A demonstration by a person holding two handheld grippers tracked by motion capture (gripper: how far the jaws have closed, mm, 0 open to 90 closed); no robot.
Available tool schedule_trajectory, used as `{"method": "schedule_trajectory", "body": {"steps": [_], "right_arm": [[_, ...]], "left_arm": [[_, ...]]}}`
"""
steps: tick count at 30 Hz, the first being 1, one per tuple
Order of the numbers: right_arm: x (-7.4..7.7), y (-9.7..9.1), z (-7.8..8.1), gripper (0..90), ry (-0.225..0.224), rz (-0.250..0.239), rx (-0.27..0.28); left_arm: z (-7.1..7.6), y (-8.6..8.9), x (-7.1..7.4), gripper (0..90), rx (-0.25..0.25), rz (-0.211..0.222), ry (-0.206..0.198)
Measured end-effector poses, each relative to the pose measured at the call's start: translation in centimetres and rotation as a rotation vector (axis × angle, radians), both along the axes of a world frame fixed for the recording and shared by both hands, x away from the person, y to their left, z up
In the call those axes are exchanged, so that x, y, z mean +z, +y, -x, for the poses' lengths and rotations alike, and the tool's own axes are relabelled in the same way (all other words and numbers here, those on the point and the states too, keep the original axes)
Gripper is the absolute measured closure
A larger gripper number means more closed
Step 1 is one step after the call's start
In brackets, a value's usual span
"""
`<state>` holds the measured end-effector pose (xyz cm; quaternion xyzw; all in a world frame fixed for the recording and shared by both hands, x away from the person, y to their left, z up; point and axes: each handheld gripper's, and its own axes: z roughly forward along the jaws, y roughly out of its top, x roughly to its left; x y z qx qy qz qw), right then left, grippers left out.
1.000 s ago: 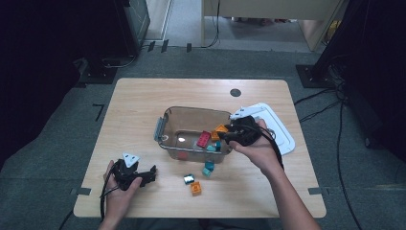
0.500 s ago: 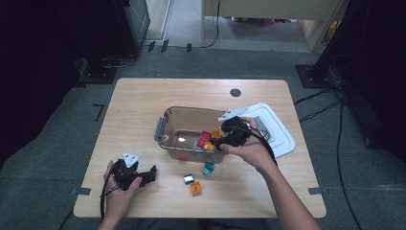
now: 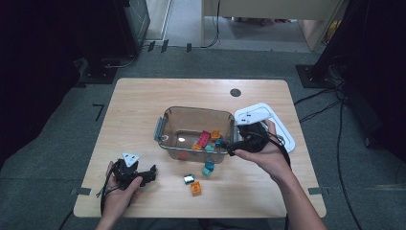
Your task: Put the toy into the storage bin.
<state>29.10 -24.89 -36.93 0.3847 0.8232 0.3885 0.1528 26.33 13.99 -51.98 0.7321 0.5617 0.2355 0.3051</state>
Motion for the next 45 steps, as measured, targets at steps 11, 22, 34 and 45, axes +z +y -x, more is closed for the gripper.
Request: {"method": "schedule_trajectory", "body": {"steps": [11,22,34,45], "right_arm": [[-3.2,-2.5,3.9,12.5,0.007,0.014,-0.084],[-9.6,0.0,6.1,15.8,0.095,-0.012,-0.072],[-12.1,6.1,6.1,35.9,0.086,-0.036,-0.015],[-13.7,7.4,5.8,60.8,0.033,0.002,-0.003]], "left_arm": [[0.2,0.5,0.1,1.4,-0.038,-0.005,0.014],[0.9,-0.1,0.5,16.0,-0.061,-0.006,0.008],[1.1,0.0,0.2,22.5,-0.079,0.013,-0.038],[1.0,-0.1,0.1,18.4,-0.091,0.011,-0.034]]}}
